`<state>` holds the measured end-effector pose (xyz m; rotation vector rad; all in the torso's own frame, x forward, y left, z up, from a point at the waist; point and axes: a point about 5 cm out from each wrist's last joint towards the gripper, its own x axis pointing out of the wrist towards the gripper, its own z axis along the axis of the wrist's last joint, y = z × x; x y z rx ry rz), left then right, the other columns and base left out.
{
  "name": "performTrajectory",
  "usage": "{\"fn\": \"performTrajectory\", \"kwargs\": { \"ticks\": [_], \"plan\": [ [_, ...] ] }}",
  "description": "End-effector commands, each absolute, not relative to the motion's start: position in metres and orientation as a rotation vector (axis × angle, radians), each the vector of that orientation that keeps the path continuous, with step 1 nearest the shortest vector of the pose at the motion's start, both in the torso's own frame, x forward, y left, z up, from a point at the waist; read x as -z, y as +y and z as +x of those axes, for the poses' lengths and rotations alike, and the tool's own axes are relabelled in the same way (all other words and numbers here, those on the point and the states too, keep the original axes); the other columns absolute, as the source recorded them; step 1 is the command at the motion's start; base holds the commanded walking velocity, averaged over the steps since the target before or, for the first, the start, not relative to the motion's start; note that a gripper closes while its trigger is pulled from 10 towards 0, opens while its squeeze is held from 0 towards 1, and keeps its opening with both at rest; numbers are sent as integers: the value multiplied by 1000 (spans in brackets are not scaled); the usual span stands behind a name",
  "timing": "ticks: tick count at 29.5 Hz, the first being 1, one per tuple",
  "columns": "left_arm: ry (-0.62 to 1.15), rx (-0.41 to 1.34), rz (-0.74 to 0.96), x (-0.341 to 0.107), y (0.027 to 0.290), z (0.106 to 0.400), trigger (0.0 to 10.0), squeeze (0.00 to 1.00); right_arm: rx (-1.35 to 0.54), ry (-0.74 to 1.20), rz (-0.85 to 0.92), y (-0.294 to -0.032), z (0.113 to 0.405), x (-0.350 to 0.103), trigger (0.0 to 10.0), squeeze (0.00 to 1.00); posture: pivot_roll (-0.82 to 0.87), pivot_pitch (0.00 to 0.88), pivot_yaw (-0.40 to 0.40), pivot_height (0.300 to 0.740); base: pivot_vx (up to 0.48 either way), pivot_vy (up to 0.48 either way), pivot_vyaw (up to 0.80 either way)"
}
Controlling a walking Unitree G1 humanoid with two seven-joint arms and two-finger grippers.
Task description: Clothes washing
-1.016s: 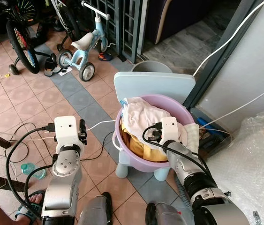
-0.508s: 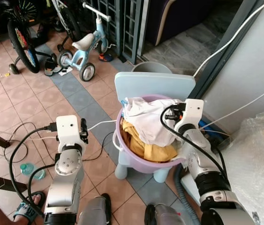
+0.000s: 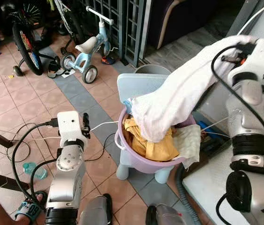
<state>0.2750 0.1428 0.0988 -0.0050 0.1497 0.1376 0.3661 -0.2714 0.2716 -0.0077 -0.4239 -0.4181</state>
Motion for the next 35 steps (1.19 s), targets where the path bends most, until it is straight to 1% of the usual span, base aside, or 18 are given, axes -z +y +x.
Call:
{"fn": "performTrajectory", "kwargs": {
  "ticks": [1, 2, 3, 4, 5, 7, 8, 9, 16, 17, 18, 23, 26, 29, 30, 32, 34, 35],
  "plan": [
    [161, -125, -9, -96, 140, 275, 10000, 0, 523, -515, -17, -297, 357, -297, 0, 0, 10, 60, 1, 740, 0, 0, 0],
    [164, -125, -9, -96, 140, 275, 10000, 0, 550, -534, -46, -303, 355, -304, 0, 0, 8, 57, 2, 740, 0, 0, 0],
    [161, -122, -6, -96, 140, 276, 10000, 0, 623, -564, -93, -321, 348, -318, 0, 0, 6, 57, 5, 740, 0, 0, 0],
    [161, -122, -6, -96, 140, 276, 10000, 0, 623, -564, -93, -321, 348, -318, 0, 0, 6, 57, 5, 740, 0, 0, 0],
    [155, -118, -5, -96, 140, 277, 10000, 0, 695, -561, -105, -340, 342, -323, 0, 0, 5, 56, 4, 740, 0, 0, 0],
    [151, -116, -5, -97, 140, 278, 10000, 0, 733, -544, -96, -350, 339, -324, 0, 0, 5, 55, 5, 740, 0, 0, 0],
    [144, -113, -2, -98, 140, 278, 10000, 0, 773, -504, -89, -361, 337, -321, 6157, 0, 6, 55, 5, 740, 0, -315, 0],
    [143, -113, 0, -98, 141, 279, 10000, 0, 817, -484, -117, -369, 333, -320, 10000, 0, 6, 54, 6, 740, 0, -364, -800],
    [148, -113, 1, -96, 142, 278, 10000, 0, 895, -476, -138, -380, 326, -314, 10000, 0, 8, 56, 9, 740, 0, -361, -800],
    [151, -110, 3, -96, 141, 278, 10000, 0, 940, -481, -153, -384, 323, -315, 10000, 0, 11, 55, 12, 740, 0, -341, -800],
    [150, -108, 1, -96, 140, 278, 10000, 0, 999, -491, -169, -390, 318, -318, 10000, 0, 13, 55, 12, 740, 0, 0, -800],
    [142, -108, -7, -98, 141, 279, 10000, 0, 1138, -511, -218, -405, 304, -328, 10000, 0, 15, 50, 12, 740, 0, 0, -796],
    [142, -111, -7, -97, 142, 280, 10000, 0, 1164, -475, -220, -410, 302, -326, 10000, 0, 13, 50, 10, 740, 0, 0, -781],
    [140, -110, -13, -97, 141, 280, 10000, 0, 1089, -398, -193, -404, 314, -310, 10000, 0, 12, 50, 10, 740, 0, 0, -781],
    [140, -110, -13, -98, 140, 280, 10000, 0, 1044, -326, -200, -400, 321, -300, 10000, 0, 12, 52, 10, 740, 0, 0, 0],
    [140, -110, -16, -98, 139, 280, 10000, 0, 941, -236, -121, -390, 334, -280, 10000, 0, 11, 54, 10, 740, 0, 0, 0],
    [141, -109, -16, -97, 139, 280, 10000, 0, 916, -173, -115, -386, 338, -269, 10000, 0, 9, 56, 11, 740, 0, 0, 0],
    [143, -109, -16, -97, 138, 279, 10000, 0, 870, -127, -97, -382, 343, -262, 10000, 0, 8, 59, 10, 740, 0, 0, 0]
  ]
}}
